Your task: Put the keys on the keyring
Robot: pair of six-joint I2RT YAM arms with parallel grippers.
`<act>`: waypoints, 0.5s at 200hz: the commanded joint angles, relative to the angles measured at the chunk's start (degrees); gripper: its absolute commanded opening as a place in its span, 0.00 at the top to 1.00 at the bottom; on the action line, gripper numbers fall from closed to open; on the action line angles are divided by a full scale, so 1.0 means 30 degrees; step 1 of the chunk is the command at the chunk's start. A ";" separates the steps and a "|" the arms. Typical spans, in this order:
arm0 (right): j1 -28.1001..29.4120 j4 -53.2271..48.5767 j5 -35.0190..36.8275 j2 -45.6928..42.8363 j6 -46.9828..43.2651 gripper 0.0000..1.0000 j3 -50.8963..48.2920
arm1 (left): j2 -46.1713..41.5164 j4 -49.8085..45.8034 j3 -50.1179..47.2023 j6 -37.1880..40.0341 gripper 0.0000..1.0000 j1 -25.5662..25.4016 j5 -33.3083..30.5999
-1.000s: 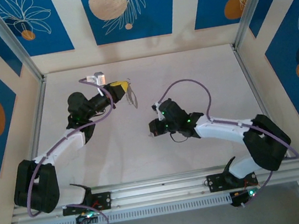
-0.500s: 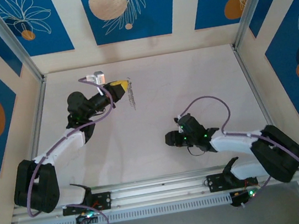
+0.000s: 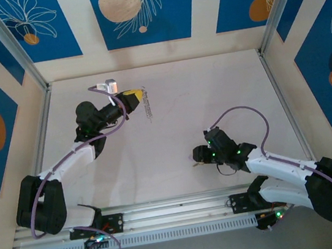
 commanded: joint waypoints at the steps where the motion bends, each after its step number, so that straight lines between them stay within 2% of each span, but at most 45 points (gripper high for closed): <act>1: -0.0044 -0.2301 0.1197 -0.0043 0.1248 0.53 0.0586 | 0.0011 0.1128 0.0753 -0.0148 1.00 -0.0045 0.0395; 38: -0.0190 -0.2265 0.1284 0.0547 0.2029 0.53 0.0805 | 0.0034 0.1040 0.0853 -0.0150 1.00 -0.0121 0.0454; 100: -0.1160 0.0423 -0.0476 0.1920 0.0239 0.54 0.0582 | 0.0069 0.1039 0.0882 -0.0148 1.00 -0.0134 0.0426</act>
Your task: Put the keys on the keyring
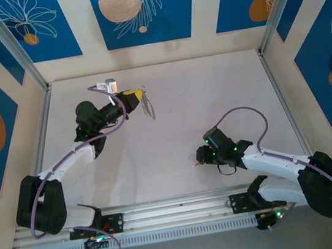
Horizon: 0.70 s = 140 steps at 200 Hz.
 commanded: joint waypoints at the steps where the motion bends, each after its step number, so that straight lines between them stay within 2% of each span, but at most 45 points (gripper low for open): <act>1: -0.0576 0.1450 -0.1090 0.0348 -0.0723 0.54 0.0034 | 0.0065 0.1047 0.0795 -0.0155 1.00 -0.0119 0.0353; 40: -0.1100 0.3228 -0.2816 0.0847 -0.1213 0.58 -0.0389 | 0.0138 0.1015 0.0868 -0.0131 1.00 -0.0149 0.0352; 79: -0.1102 0.3502 -0.3674 0.1184 -0.1482 0.61 -0.0517 | 0.0243 0.1078 0.0890 -0.0111 1.00 -0.0207 0.0323; 140: -0.1186 0.2955 -0.2738 0.0429 -0.1208 0.60 -0.0912 | 0.0318 0.1106 0.0927 -0.0082 1.00 -0.0256 0.0323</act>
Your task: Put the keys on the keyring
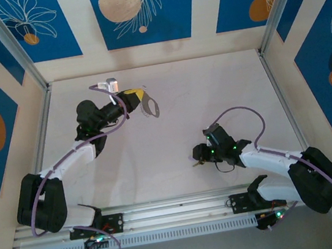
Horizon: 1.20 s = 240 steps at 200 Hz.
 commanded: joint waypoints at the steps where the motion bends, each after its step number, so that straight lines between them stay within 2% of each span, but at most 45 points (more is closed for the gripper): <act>1: -0.0139 -0.0373 0.0299 -0.0685 -0.0019 0.60 -0.0286 | 0.0015 0.1099 0.0708 -0.0089 1.00 -0.0144 0.0257; 47: -0.0705 -0.0877 0.0548 -0.1235 -0.0088 0.59 -0.0359 | -0.0022 0.1127 0.0701 -0.0089 1.00 -0.0185 0.0257; 170: -0.0723 0.0563 -0.0803 0.0750 -0.0326 0.61 -0.0579 | 0.0062 0.1274 0.0717 -0.0133 1.00 -0.0235 0.0228; 240: -0.0616 0.0474 -0.1049 0.0519 -0.0473 0.77 -0.0597 | 0.0045 0.1302 0.0737 -0.0148 1.00 -0.0245 0.0228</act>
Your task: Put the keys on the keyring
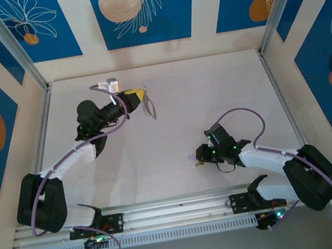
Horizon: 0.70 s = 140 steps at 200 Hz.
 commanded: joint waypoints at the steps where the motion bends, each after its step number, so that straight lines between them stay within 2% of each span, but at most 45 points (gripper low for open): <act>1: 0.0065 -0.0125 -0.0459 -0.0258 -0.0181 0.78 -0.0238 | 0.0039 0.1289 0.0738 -0.0148 1.00 -0.0161 0.0228; 98: 0.0163 -0.0394 -0.0697 -0.0832 -0.0299 0.78 -0.0748 | 0.0009 0.1319 0.0767 -0.0177 1.00 -0.0204 0.0170; 140: 0.0307 -0.0379 -0.0721 -0.0979 -0.0269 0.84 -0.0866 | 0.0072 0.1376 0.0763 -0.0148 1.00 -0.0244 0.0140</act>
